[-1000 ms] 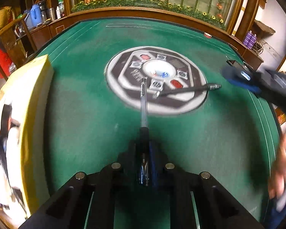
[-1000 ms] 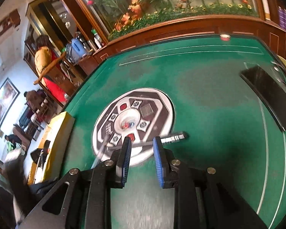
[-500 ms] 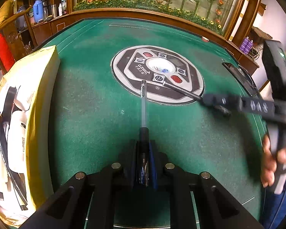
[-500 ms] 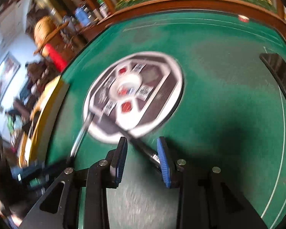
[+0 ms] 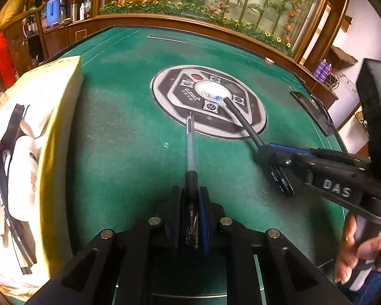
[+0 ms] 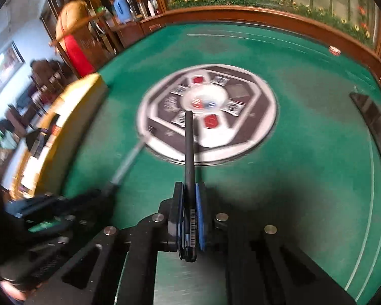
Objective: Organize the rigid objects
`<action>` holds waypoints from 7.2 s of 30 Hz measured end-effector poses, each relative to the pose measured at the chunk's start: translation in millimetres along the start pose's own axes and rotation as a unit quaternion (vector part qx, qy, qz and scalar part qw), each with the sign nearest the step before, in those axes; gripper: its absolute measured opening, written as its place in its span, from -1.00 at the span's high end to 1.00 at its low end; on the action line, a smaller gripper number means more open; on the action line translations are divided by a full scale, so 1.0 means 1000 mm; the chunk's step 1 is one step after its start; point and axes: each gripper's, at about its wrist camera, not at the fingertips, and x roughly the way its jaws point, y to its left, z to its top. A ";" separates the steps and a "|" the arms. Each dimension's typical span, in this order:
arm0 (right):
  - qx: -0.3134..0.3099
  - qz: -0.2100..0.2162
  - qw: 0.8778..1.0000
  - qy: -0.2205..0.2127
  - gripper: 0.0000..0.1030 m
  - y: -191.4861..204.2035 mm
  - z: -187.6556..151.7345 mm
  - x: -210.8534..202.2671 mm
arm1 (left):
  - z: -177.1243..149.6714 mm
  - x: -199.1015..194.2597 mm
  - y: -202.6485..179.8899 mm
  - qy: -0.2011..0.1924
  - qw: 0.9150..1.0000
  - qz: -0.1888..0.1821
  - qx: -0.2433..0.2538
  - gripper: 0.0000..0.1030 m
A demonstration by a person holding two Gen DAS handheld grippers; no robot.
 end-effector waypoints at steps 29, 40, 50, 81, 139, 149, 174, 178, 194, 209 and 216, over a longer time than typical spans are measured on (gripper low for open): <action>0.028 0.056 0.998 -0.031 0.83 0.018 -0.012 -0.015 | 0.001 0.012 -0.021 0.001 0.994 0.085 0.067 0.75; 0.031 0.061 0.997 -0.037 0.83 0.018 -0.013 -0.017 | -0.005 -0.019 -0.017 -0.041 0.998 0.033 0.043 0.76; 0.037 0.065 0.996 -0.040 0.83 0.017 -0.012 -0.018 | -0.001 -0.048 -0.012 -0.071 0.997 0.020 0.028 0.76; 0.024 0.147 0.988 -0.050 0.83 0.106 0.002 -0.020 | -0.006 -0.125 0.096 -0.155 0.985 0.031 -0.076 0.76; -0.047 0.085 0.995 -0.003 0.82 0.213 0.013 0.055 | -0.036 -0.093 0.142 -0.141 0.976 0.146 -0.074 0.75; -0.047 0.086 0.995 -0.003 0.82 0.212 0.011 0.054 | -0.038 -0.096 0.136 -0.149 0.974 0.154 -0.066 0.75; -0.044 0.101 0.994 -0.020 0.53 0.207 0.006 0.037 | -0.044 -0.122 0.129 -0.191 0.961 0.188 -0.065 -0.20; -0.049 0.100 0.993 -0.029 0.47 0.207 0.002 0.030 | -0.046 -0.127 0.126 -0.196 0.959 0.193 -0.063 -0.25; -0.043 0.088 0.993 -0.064 -0.15 0.185 -0.022 -0.002 | -0.062 -0.150 0.102 -0.222 0.946 0.229 -0.051 -0.65; -0.126 0.034 0.979 -0.155 -0.78 0.186 -0.063 -0.031 | -0.099 -0.178 0.095 -0.294 0.926 0.232 -0.042 -0.98; -0.116 0.046 0.976 -0.178 -0.78 0.168 -0.066 -0.038 | -0.103 -0.172 0.076 -0.267 0.930 0.252 0.010 -0.98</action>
